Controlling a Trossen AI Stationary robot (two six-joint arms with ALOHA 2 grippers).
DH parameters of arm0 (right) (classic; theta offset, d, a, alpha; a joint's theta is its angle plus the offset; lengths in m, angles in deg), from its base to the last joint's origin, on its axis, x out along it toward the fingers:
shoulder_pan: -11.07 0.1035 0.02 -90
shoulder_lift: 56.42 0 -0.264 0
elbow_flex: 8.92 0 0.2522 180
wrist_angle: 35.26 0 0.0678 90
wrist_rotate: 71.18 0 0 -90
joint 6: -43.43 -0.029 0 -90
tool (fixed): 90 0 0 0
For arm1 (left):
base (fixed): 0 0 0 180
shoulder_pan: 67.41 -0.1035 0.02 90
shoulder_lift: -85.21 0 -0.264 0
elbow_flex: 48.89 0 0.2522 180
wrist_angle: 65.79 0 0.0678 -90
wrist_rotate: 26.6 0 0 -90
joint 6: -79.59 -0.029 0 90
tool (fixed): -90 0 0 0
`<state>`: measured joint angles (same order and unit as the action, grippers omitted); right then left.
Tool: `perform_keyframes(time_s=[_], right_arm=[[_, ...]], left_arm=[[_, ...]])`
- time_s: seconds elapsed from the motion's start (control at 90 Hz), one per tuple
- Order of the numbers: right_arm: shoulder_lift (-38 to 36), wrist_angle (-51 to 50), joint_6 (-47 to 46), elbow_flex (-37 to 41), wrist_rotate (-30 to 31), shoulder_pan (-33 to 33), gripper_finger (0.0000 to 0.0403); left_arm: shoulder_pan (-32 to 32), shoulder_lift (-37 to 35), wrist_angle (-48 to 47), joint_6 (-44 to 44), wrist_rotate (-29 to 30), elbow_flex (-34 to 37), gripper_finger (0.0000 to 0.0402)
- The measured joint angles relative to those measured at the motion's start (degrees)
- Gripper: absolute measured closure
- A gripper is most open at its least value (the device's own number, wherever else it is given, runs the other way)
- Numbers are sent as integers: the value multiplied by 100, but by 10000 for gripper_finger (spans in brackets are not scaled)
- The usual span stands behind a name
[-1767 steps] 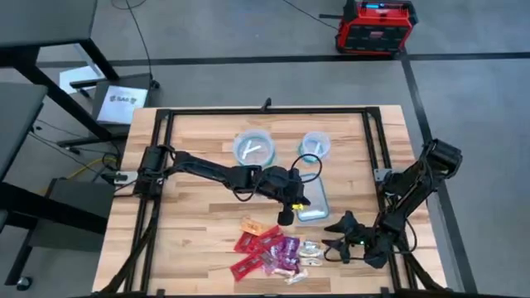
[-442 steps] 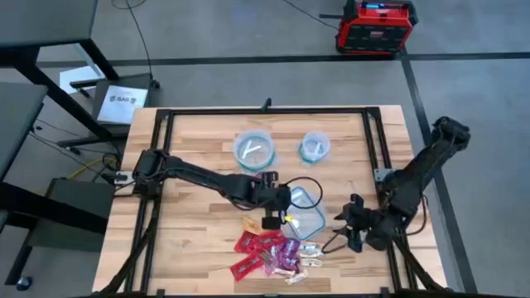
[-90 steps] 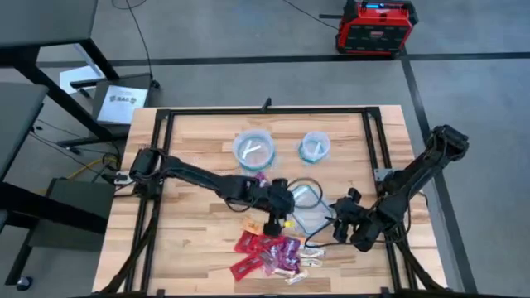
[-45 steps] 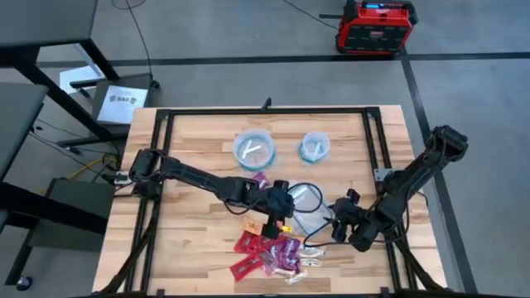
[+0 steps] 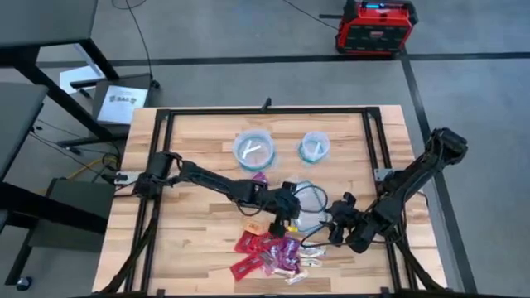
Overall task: Sort candy
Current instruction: Open the rectangular transparent bin
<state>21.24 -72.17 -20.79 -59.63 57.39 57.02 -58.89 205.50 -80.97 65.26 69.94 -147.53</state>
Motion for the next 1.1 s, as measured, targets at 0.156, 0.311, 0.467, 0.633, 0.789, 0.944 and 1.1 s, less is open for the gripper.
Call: perform_keyframes(time_s=[0.156,0.311,0.467,0.633,0.789,0.944,1.1], right_arm=[[-195,-217,200,-188,-174,299,207],[-207,52,-151,-283,-537,955,207],[549,1177,-636,-167,1031,1496,200],[1804,2376,-961,-153,2409,1330,175],[2730,3379,-1328,-151,2594,1015,164],[3158,3592,-1778,-151,2586,944,164],[3220,3267,-1966,-146,2742,900,164]], left_arm=[[-88,-195,-62,-9,49,17,402],[0,-587,-37,98,17,11,402],[47,-662,-32,197,-30,13,402],[-92,-667,-21,194,-402,13,402],[-258,-667,14,179,-888,13,402],[-426,-457,96,51,-1283,27,402],[-530,-190,410,-10,-1584,19,402]])
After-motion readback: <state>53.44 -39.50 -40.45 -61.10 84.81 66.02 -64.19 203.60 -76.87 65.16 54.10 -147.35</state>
